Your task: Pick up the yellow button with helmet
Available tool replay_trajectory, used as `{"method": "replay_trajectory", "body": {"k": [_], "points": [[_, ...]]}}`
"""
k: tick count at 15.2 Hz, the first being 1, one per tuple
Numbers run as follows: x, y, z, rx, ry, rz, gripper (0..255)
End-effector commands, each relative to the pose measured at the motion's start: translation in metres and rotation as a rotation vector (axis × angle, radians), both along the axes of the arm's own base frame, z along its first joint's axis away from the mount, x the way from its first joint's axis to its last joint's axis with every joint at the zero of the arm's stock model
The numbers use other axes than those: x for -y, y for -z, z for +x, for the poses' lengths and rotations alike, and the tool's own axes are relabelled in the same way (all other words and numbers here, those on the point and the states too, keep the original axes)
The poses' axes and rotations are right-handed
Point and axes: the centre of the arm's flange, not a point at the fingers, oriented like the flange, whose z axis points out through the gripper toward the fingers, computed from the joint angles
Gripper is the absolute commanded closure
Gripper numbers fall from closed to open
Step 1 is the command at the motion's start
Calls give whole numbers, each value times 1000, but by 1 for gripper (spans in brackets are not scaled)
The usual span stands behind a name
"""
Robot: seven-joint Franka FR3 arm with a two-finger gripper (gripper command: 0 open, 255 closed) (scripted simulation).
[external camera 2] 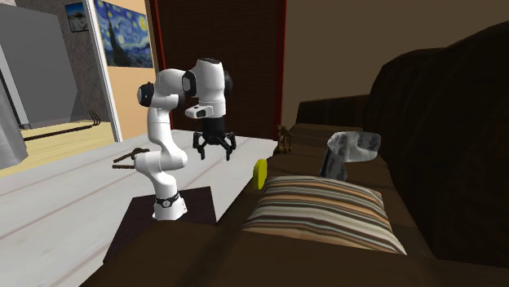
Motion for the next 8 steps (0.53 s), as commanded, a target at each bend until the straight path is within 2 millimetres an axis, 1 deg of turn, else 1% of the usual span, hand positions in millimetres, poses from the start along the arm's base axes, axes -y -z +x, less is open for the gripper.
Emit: {"method": "replay_trajectory", "body": {"k": [1, 8], "points": [[-26, -4, 16, -20, 49, 10, 0], [-104, -10, 67, -86, 202, 36, 0]]}}
